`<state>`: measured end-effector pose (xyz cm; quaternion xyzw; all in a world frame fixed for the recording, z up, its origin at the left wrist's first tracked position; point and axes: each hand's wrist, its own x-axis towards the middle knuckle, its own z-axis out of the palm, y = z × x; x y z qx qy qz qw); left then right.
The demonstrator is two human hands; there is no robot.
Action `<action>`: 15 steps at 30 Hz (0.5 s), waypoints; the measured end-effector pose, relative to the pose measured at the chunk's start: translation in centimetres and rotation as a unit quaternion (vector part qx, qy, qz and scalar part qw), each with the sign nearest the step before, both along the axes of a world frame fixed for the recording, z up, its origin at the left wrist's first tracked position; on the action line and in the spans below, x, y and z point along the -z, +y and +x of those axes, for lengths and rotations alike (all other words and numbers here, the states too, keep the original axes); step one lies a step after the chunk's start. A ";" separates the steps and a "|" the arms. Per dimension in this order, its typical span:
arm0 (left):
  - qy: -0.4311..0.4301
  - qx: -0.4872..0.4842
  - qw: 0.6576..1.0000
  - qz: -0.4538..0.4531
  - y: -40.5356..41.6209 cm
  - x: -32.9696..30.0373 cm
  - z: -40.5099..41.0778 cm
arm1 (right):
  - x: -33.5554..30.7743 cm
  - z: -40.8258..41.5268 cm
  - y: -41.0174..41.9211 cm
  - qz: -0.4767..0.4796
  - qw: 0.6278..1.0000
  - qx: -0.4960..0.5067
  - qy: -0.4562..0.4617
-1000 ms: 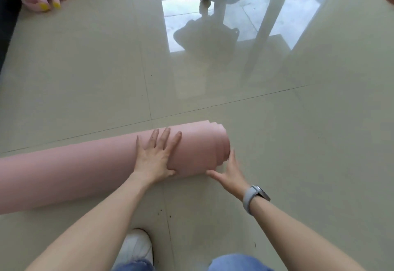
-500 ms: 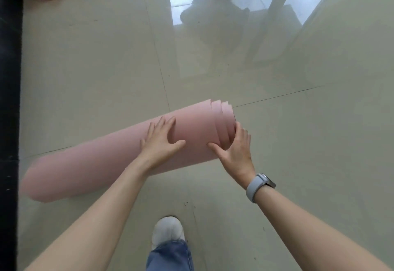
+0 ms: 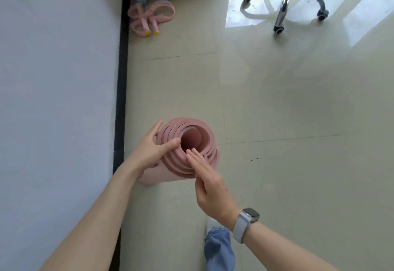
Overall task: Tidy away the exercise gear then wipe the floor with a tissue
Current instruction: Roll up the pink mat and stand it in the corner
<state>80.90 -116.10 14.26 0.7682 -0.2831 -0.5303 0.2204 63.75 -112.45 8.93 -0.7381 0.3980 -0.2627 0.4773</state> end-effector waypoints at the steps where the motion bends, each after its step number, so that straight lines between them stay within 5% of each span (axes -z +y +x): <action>1: -0.003 0.006 1.000 0.004 0.5 -0.4 1.0 | -0.6 0.3 0.3 0.018 1.000 -0.001 -0.011; 7: 0.011 -0.026 1.000 -0.005 3.6 -1.8 4.4 | -1.4 0.2 -0.4 0.216 0.958 0.190 0.011; 10: 0.010 -0.034 0.999 0.008 4.9 -2.1 5.1 | -1.6 1.4 -1.6 0.391 0.907 0.136 0.080; 13: 0.011 -0.051 0.999 0.014 6.0 -2.6 5.4 | -1.8 3.9 -3.0 0.526 0.845 0.089 -0.035; 15: 0.014 -0.082 0.996 0.013 6.6 -2.7 5.4 | -2.2 5.3 -3.6 0.544 0.836 0.036 -0.054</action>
